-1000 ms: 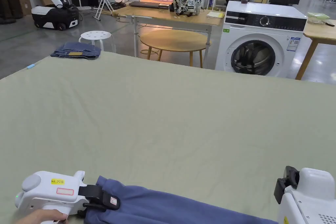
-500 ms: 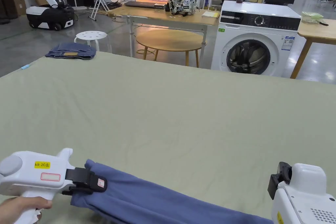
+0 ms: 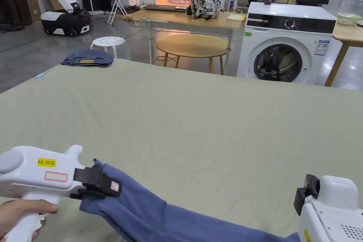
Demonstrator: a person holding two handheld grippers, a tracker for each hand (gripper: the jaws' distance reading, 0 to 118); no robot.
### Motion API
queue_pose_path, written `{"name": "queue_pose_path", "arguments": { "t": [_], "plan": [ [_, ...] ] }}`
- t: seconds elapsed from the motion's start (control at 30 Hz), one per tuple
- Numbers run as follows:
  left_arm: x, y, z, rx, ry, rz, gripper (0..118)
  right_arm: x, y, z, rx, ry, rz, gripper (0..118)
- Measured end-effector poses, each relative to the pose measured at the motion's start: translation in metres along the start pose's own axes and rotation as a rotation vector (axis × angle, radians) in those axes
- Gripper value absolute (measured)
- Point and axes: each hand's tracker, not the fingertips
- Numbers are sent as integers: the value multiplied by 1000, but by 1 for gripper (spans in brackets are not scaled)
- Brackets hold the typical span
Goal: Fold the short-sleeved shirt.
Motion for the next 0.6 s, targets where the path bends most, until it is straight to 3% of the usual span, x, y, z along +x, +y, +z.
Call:
{"name": "queue_pose_path", "arguments": {
  "t": [0.17,0.33,0.6],
  "plan": [
    [29,-1,-41,-39,-133,7,2,0,-2,0,-3,6,1,0],
    [78,-21,-101,-118,-112,-43,1,6,-5,1,-14,-2,-8,0],
    [118,-57,-209,-345,115,-83,1,22,-11,3,-31,-37,-12,0]
  ]
}}
